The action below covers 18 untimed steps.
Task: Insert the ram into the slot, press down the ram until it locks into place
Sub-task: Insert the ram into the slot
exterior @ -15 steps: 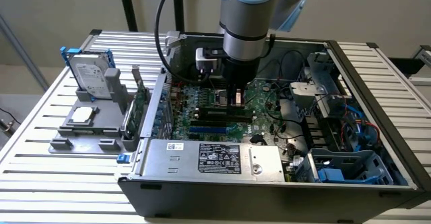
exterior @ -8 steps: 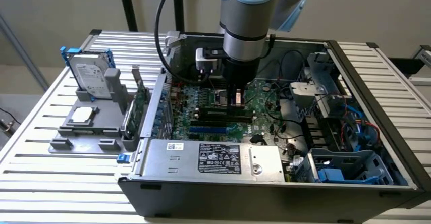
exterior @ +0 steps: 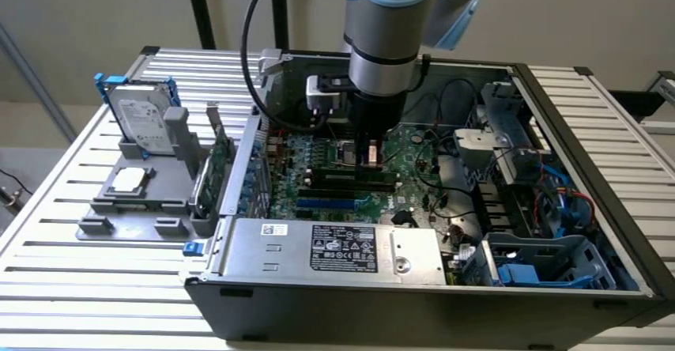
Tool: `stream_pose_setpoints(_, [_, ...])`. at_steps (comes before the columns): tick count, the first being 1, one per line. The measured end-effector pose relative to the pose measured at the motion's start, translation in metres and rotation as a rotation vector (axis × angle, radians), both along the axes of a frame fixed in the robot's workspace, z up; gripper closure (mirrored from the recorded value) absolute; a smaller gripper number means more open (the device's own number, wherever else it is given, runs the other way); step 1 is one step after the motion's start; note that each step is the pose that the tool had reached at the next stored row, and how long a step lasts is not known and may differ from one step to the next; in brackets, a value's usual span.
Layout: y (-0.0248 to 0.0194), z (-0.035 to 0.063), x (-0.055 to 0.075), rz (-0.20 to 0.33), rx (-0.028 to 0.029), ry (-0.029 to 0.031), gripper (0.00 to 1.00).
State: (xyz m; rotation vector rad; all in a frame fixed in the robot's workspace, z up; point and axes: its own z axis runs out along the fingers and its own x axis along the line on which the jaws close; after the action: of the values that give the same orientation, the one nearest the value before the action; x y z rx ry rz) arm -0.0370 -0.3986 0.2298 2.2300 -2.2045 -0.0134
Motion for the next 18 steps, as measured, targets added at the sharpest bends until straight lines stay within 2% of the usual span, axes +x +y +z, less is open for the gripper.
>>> stream_pose_setpoints(4, [0.0,-0.0004,-0.0022,0.0,0.0,-0.0082,0.87])
stream_pose_setpoints(8, [0.0,-0.0013,-0.0038,0.0,-0.0008,-0.0137,0.87])
stream_pose_setpoints(14, [0.0006,-0.0022,-0.0038,0.0,-0.003,-0.0179,0.87])
stream_pose_setpoints(18, [0.0009,-0.0022,-0.0038,0.0,-0.0082,-0.0184,0.87])
